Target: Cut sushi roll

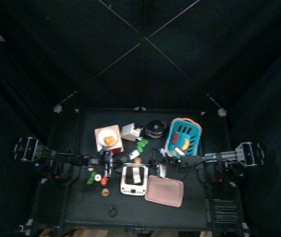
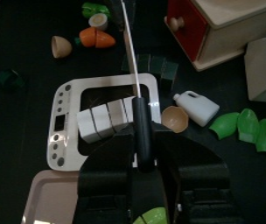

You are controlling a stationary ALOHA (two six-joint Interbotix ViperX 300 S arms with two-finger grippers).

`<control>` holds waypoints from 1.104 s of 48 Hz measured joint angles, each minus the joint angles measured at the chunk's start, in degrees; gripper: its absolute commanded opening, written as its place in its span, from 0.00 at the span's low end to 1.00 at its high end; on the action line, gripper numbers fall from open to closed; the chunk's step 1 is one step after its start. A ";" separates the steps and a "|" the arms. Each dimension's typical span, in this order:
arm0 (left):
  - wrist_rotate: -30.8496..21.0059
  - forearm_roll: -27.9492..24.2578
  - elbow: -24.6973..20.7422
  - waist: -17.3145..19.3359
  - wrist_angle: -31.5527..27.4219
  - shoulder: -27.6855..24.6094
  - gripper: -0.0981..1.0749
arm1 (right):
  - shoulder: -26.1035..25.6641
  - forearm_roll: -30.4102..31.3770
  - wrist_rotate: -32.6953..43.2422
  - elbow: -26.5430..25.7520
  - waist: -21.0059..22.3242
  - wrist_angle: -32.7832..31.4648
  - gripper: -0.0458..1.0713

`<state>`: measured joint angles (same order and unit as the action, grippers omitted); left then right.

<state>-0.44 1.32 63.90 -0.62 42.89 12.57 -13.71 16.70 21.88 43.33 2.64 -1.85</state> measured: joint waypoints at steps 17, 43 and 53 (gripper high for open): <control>-0.18 0.18 0.09 -1.76 0.00 -2.29 0.34 | 2.02 0.00 0.00 0.09 -0.26 0.00 0.49; 0.09 8.35 0.53 -5.89 -0.26 -5.01 0.34 | 5.27 -1.14 0.00 0.00 -0.35 0.26 0.49; 1.14 12.92 -0.44 -7.82 0.18 -7.91 0.34 | 5.36 -1.23 0.00 0.09 -0.44 0.00 0.49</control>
<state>0.70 14.24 63.46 -8.44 43.07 4.66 -8.35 15.47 21.88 43.42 2.20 -1.85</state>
